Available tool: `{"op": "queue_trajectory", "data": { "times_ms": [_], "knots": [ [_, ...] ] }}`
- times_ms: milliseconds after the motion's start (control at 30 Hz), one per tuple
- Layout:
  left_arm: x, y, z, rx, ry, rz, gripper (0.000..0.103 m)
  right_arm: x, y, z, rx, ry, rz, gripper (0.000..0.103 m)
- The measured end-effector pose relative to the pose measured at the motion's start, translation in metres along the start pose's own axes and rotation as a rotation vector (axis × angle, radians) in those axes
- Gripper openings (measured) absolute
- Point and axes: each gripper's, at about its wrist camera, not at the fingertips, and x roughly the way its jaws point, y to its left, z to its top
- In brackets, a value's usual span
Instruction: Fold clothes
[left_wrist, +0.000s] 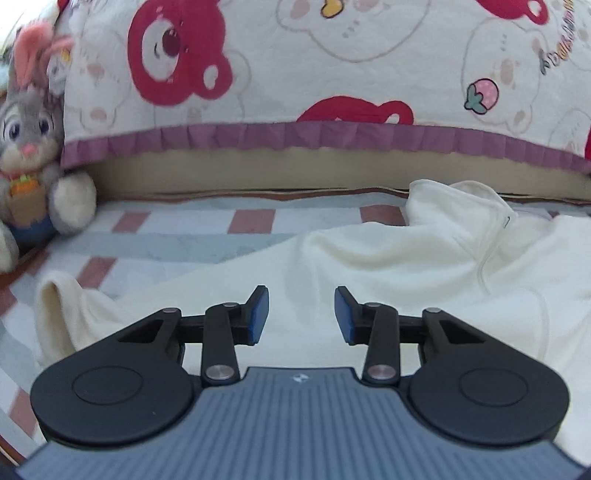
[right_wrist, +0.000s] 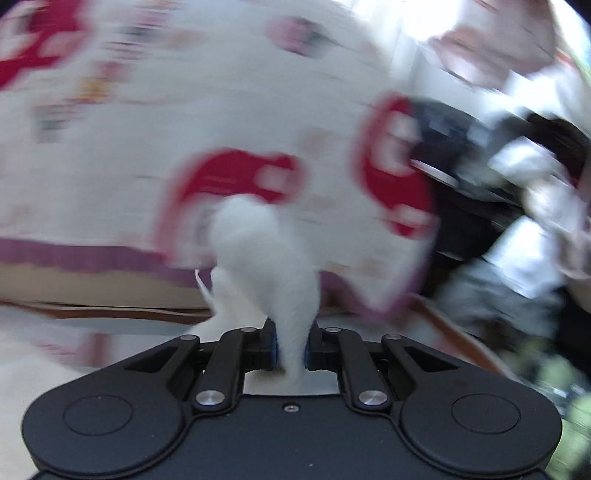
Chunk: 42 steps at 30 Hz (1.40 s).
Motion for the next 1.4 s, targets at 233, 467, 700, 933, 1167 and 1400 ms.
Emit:
{"op": "queue_trajectory", "data": {
  "times_ms": [233, 467, 700, 933, 1167, 1400],
  "knots": [
    [0.022, -0.012, -0.001, -0.04, 0.088, -0.055, 0.04, 0.024, -0.032, -0.034, 0.205, 0.179, -0.019, 0.051],
    [0.041, -0.042, 0.016, 0.099, 0.085, -0.082, 0.042, 0.005, 0.095, -0.02, 0.022, 0.152, 0.423, 0.052],
    [0.093, -0.067, 0.04, 0.166, 0.08, -0.22, 0.048, -0.037, 0.265, 0.003, -0.375, 0.048, 0.806, 0.056],
    [0.115, -0.103, 0.032, 0.284, 0.063, -0.262, 0.049, -0.024, 0.339, -0.011, -0.538, 0.121, 0.771, 0.057],
    [0.157, -0.118, 0.057, 0.35, 0.15, -0.257, 0.066, 0.041, 0.326, -0.028, -0.51, 0.224, 0.711, 0.062],
    [0.191, -0.123, 0.052, 0.215, 0.282, -0.304, 0.073, 0.052, 0.303, -0.053, -0.348, 0.202, 0.821, 0.043]
  ]
}}
